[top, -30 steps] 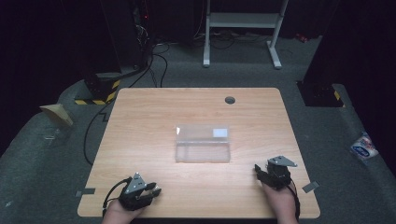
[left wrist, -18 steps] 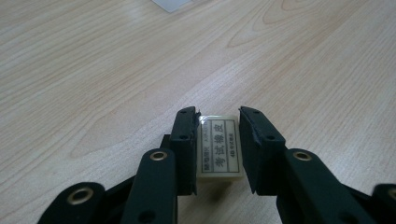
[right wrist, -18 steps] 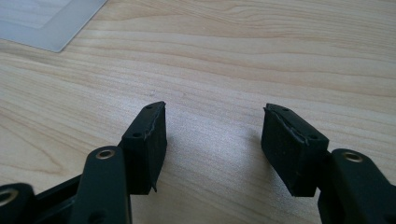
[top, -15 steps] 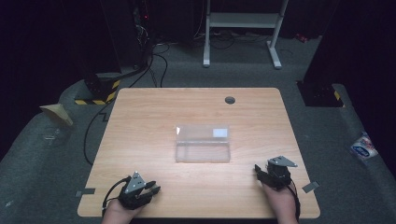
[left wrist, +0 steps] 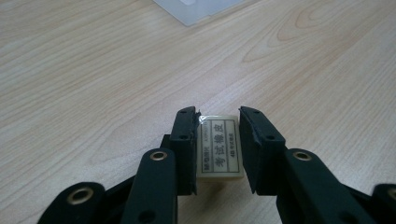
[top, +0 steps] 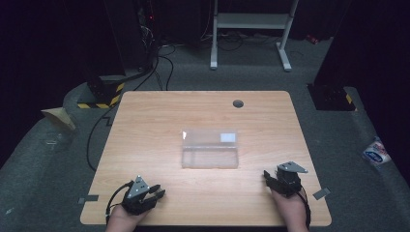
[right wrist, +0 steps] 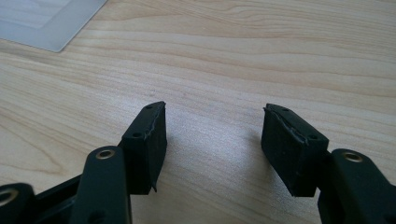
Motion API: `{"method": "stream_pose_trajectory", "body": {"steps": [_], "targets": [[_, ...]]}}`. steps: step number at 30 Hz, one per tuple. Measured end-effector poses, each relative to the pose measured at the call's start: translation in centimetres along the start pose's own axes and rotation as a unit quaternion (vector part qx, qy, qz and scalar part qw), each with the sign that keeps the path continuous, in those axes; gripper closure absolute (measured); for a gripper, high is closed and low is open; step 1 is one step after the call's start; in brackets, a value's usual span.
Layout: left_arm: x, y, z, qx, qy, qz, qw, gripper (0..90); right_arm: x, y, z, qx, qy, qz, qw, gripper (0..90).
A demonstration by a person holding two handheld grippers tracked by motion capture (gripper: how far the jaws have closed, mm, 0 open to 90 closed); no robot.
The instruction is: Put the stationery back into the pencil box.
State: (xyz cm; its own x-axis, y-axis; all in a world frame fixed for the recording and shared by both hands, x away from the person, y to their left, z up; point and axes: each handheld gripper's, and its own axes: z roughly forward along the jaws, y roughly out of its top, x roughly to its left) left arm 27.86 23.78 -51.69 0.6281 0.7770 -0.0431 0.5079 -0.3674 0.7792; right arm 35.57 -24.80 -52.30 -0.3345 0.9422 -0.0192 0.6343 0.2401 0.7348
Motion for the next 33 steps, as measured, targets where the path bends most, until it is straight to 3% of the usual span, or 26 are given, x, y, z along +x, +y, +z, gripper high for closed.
{"method": "stream_pose_trajectory", "body": {"steps": [2, 4, 9, 23, 26, 33], "targets": [[-0.1, 0.2, 0.1, 0.0, -0.003, 0.002, 1.0, 67.6, 0.0, 0.0, 0.0, 0.0, 0.0, 0.0, 1.0, 40.2], [-0.4, 0.4, 0.4, 0.007, -0.002, 0.018, 0.9998, 67.6, 0.0, 0.0, 0.0, 0.0, 0.0, -0.002, 1.0, 40.2], [-1.1, 1.0, 0.9, 0.004, -0.003, 0.026, 0.9997, 67.6, 0.0, 0.0, 0.0, 0.001, 0.003, 0.0, 1.0, 40.1], [-0.2, 2.4, 0.8, -0.016, 0.019, 0.01, 0.9996, 67.6, 0.1, 0.0, 0.1, -0.001, 0.003, -0.002, 1.0, 40.1], [0.1, 2.9, 0.6, -0.026, 0.021, -0.004, 0.9994, 67.6, 0.0, 0.0, 0.1, 0.001, 0.003, -0.001, 1.0, 40.1], [0.3, 4.2, 0.4, -0.045, 0.031, -0.004, 0.9985, 67.6, 0.0, 0.1, 0.1, 0.0, 0.003, -0.003, 1.0, 40.2]]}}
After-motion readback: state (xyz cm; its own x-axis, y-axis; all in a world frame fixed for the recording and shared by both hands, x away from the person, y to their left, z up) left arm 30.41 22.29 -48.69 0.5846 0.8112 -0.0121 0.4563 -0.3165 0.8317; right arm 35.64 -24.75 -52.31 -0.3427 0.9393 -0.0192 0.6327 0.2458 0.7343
